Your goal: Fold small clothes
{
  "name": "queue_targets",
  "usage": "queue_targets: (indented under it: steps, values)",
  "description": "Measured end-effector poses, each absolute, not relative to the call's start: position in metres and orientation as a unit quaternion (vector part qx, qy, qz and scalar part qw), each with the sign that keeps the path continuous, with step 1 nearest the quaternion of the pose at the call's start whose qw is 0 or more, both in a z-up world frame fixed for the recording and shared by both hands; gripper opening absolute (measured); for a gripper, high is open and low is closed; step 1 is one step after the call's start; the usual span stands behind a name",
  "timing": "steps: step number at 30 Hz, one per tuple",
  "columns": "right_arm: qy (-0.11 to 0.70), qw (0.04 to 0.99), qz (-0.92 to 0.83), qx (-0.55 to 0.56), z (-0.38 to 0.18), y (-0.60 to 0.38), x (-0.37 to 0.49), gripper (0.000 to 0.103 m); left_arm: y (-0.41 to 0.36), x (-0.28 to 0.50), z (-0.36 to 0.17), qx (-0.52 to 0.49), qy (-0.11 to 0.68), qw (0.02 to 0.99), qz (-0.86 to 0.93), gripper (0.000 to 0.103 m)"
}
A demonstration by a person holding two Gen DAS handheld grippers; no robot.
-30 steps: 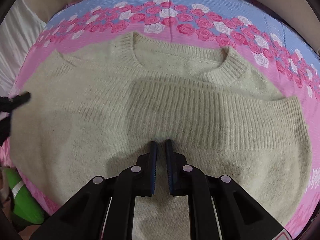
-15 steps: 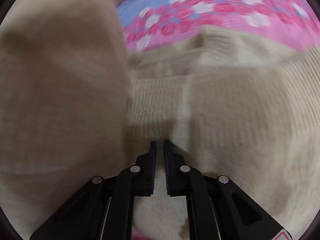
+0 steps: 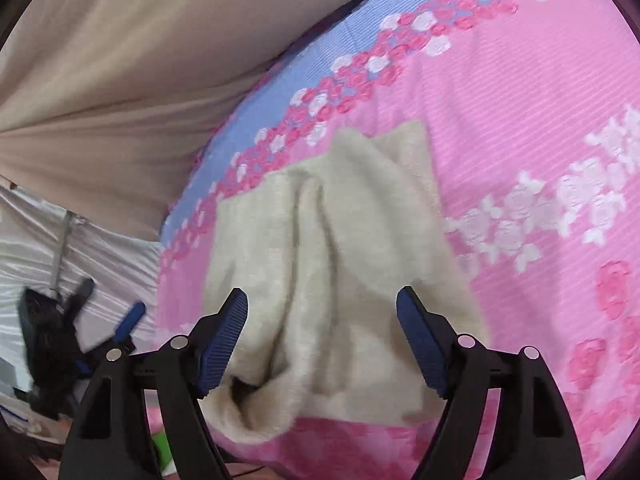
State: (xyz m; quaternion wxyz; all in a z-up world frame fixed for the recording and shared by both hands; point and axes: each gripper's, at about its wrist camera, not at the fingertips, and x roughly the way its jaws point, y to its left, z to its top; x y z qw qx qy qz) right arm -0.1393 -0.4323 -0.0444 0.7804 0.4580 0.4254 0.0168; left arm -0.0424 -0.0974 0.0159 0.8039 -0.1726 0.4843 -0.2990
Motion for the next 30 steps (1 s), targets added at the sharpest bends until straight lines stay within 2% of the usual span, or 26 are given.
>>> queue_targets:
  steps: [5, 7, 8, 9, 10, 12, 15, 17, 21, 24, 25, 26, 27, 30]
  values:
    - [0.482, 0.742, 0.035, 0.465, -0.062, -0.388, -0.085, 0.077, -0.054, -0.036, 0.000, -0.170, 0.494, 0.815, -0.251, 0.080]
    - [0.507, 0.749, 0.031, 0.425, -0.058, -0.366, -0.066, 0.076, -0.043, -0.034, -0.008, -0.177, 0.502, 0.813, -0.236, 0.080]
    - [0.515, 0.759, 0.032, 0.397, -0.054, -0.355, -0.059, 0.062, -0.039, -0.033, -0.011, -0.186, 0.507, 0.809, -0.233, 0.080]
    - [0.527, 0.769, 0.032, 0.361, -0.048, -0.344, -0.049, 0.026, -0.036, -0.034, -0.013, -0.191, 0.508, 0.807, -0.231, 0.080]
    - [0.531, 0.777, 0.041, 0.336, -0.038, -0.335, -0.040, 0.017, -0.032, -0.034, -0.014, -0.194, 0.509, 0.807, -0.229, 0.080]
    - [0.488, 0.798, 0.075, 0.345, -0.002, -0.337, -0.042, 0.015, -0.030, -0.036, -0.012, -0.192, 0.506, 0.810, -0.227, 0.080]
    - [0.444, 0.827, 0.075, 0.338, 0.039, -0.363, -0.060, 0.014, -0.028, -0.041, -0.002, -0.186, 0.491, 0.818, -0.236, 0.081]
    - [0.445, 0.833, 0.037, 0.328, 0.032, -0.393, -0.074, 0.014, -0.033, -0.044, -0.002, -0.187, 0.495, 0.812, -0.248, 0.081]
    - [0.525, 0.779, -0.037, 0.341, -0.067, -0.444, -0.092, 0.030, -0.051, -0.047, -0.027, -0.193, 0.546, 0.768, -0.273, 0.081]
    - [0.454, 0.787, -0.013, 0.418, -0.056, -0.455, -0.118, 0.033, -0.069, -0.049, -0.046, -0.188, 0.587, 0.733, -0.287, 0.081]
    - [0.439, 0.790, -0.011, 0.427, -0.049, -0.456, -0.127, 0.037, -0.073, -0.051, -0.049, -0.187, 0.595, 0.725, -0.292, 0.081]
    - [0.427, 0.792, -0.009, 0.437, -0.045, -0.456, -0.136, 0.050, -0.077, -0.052, -0.054, -0.188, 0.605, 0.716, -0.295, 0.081]
    - [0.422, 0.790, -0.008, 0.445, -0.043, -0.456, -0.145, 0.056, -0.081, -0.054, -0.061, -0.192, 0.616, 0.704, -0.297, 0.082]
    - [0.440, 0.782, -0.013, 0.441, -0.045, -0.447, -0.161, 0.059, -0.093, -0.056, -0.086, -0.208, 0.660, 0.662, -0.288, 0.083]
